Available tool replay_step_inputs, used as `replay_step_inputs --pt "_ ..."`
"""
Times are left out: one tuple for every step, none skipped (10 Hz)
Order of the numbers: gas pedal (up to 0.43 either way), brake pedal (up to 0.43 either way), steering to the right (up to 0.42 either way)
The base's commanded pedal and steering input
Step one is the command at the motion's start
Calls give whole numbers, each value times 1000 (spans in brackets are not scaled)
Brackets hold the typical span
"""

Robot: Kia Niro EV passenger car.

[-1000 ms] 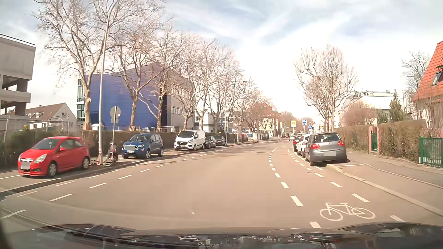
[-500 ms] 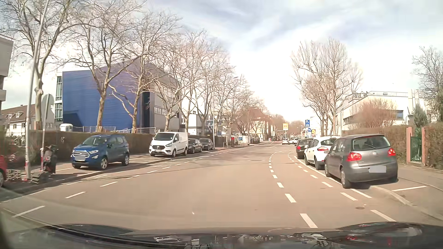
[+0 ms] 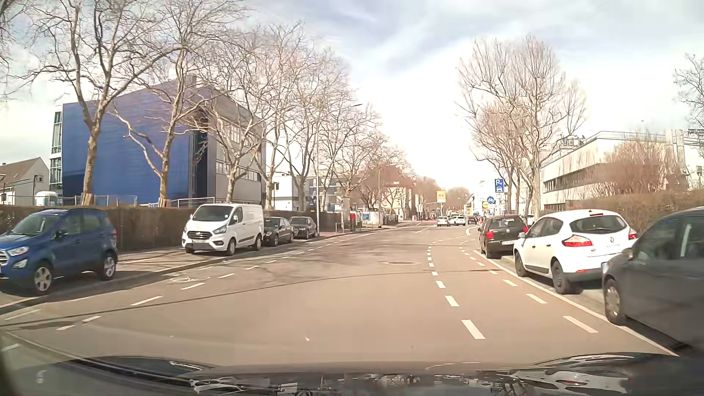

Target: Follow the waypoints while adhering to traffic rules and regulations

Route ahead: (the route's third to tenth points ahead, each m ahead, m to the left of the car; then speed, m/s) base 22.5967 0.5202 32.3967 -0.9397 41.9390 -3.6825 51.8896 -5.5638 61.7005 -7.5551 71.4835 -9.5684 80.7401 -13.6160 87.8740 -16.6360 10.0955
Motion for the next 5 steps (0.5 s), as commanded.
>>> replay_step_inputs --pt "0 0 36" --pt "0 0 36" --pt "0 0 36" --pt "0 0 36" --pt "0 0 36"
